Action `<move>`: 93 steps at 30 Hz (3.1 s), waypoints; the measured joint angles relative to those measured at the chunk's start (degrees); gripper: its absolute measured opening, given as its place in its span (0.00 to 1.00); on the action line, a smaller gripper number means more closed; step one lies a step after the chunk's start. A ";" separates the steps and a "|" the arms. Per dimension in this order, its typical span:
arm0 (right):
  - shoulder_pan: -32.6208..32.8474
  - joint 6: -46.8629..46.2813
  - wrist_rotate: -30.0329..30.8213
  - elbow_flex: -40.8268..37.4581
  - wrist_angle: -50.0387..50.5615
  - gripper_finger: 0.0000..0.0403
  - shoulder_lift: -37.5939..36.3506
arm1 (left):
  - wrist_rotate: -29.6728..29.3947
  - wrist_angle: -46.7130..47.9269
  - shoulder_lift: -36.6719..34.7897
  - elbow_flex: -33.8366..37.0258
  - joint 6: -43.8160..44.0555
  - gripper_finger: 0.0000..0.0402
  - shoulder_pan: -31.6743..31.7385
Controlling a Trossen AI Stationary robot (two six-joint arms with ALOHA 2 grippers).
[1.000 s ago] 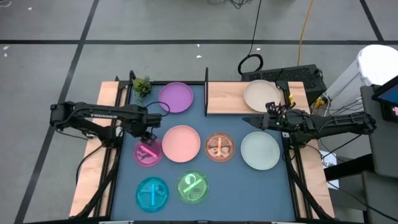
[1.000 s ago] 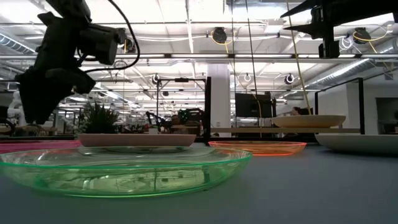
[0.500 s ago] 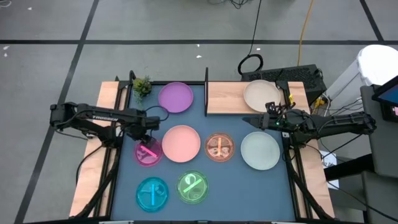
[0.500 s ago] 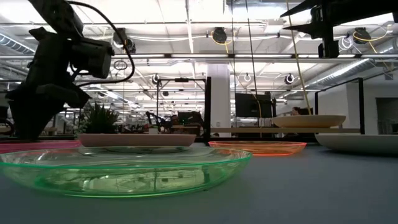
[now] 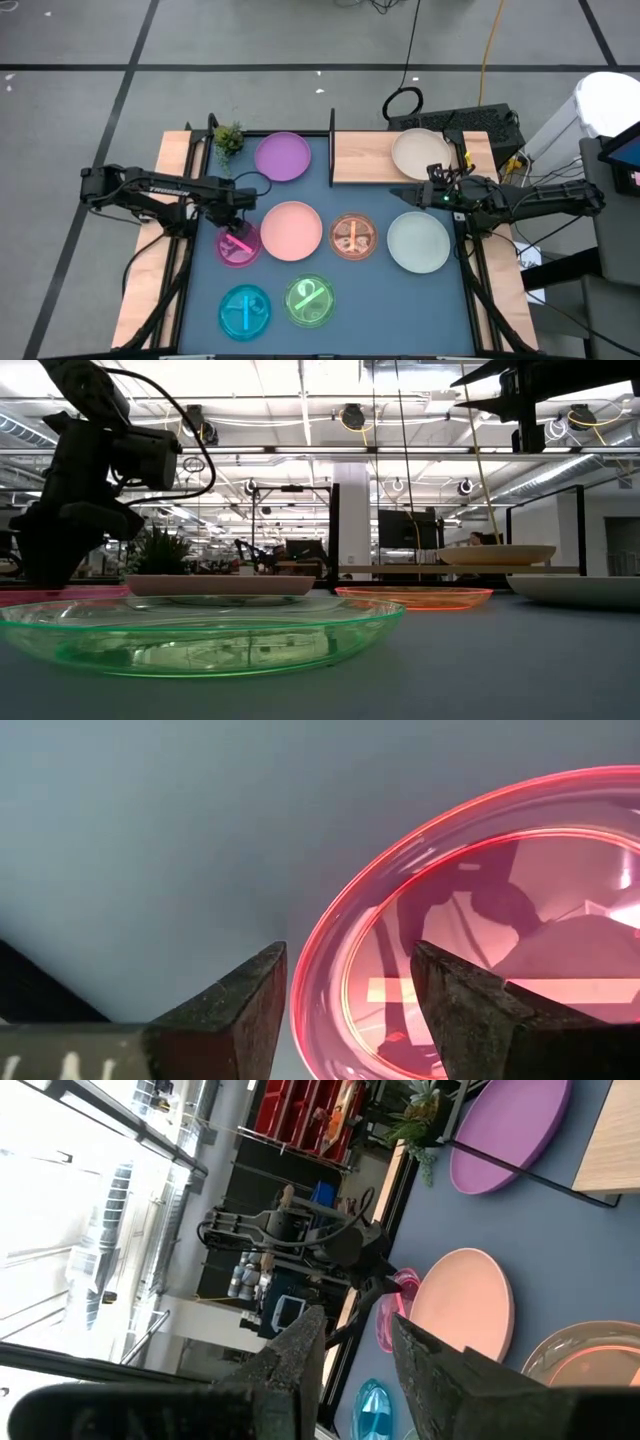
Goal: Place and stack plates onto a shelf
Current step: Put the transparent pink plate on the shelf
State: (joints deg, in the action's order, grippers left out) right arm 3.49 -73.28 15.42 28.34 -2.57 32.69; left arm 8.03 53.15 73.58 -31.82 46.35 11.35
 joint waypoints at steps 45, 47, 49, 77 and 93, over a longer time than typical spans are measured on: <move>0.00 0.64 1.29 0.00 0.20 0.25 0.02 | 5.22 -1.80 -0.49 -0.06 -16.32 0.01 12.48; 0.00 0.62 1.29 0.00 0.20 0.25 0.02 | 5.86 -0.05 -0.66 -0.58 -16.34 0.01 12.48; 0.00 0.57 1.27 0.00 0.20 0.25 0.02 | 6.61 2.70 -1.36 -1.34 -16.86 0.01 12.48; 0.00 1.10 1.03 0.00 0.22 0.25 0.02 | 6.91 16.59 -12.52 -21.19 -11.65 0.00 12.37; 0.00 -1.04 4.58 0.00 -4.58 0.25 0.24 | 9.92 -10.86 -12.52 -21.19 1.57 0.00 10.92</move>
State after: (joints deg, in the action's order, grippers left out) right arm 3.49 -74.32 20.00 28.34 -7.15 32.93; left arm 17.96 42.28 61.06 -53.01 47.92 22.28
